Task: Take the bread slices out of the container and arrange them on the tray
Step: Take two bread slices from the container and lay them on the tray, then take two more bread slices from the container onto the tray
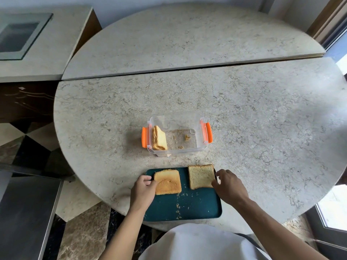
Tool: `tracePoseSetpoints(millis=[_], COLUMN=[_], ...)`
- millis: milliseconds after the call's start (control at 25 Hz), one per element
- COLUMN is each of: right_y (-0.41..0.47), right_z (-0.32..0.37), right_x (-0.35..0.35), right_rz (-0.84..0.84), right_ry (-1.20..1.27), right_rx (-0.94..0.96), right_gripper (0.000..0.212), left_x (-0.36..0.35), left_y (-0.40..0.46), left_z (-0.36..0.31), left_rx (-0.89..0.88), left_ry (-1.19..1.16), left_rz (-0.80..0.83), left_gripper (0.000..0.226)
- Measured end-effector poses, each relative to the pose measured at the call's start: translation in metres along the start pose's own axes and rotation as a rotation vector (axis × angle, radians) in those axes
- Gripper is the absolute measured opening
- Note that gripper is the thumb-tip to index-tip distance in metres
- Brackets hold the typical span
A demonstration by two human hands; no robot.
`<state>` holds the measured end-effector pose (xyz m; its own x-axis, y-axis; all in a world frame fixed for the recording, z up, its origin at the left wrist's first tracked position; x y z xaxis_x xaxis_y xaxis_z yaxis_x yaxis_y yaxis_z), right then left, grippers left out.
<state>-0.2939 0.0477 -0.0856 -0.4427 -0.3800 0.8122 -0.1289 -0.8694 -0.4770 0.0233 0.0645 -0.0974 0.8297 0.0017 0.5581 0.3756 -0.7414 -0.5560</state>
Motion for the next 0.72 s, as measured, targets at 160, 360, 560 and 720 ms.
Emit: tracePoseSetpoints(millis=[160, 360, 560, 720], right_y=[0.001, 0.006, 0.02, 0.062], right_z=[0.036, 0.114, 0.188, 0.214], right_x=[0.011, 0.036, 0.066, 0.07], right_rz=[-0.055, 0.006, 0.0, -0.006], right_ry=[0.013, 0.059, 0.365, 0.47], right_rx=[0.147, 0.352, 0.508, 0.413], right_gripper=[0.025, 0.027, 0.033, 0.017], left_x=[0.016, 0.049, 0.065, 0.044], left_y=[-0.005, -0.011, -0.003, 0.017], left_z=[-0.033, -0.102, -0.151, -0.161], left_rx=[-0.07, -0.258, -0.35, -0.231], left_ry=[-0.066, -0.169, -0.384, -0.412], left_rz=[0.006, 0.012, -0.019, 0.044], left_gripper=[0.027, 0.03, 0.021, 0.039])
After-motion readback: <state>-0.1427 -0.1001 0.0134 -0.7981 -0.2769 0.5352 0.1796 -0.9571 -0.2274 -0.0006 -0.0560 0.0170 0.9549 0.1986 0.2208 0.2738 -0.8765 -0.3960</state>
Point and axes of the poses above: each hand's wrist, its own y-axis towards the middle knuckle, its own x-axis out of the back of the hand, z = x × y, the point moved 5 cm from there along y, towards the middle knuckle, and after that the axes turned 1 degree about -z, right-handed, at the moved point
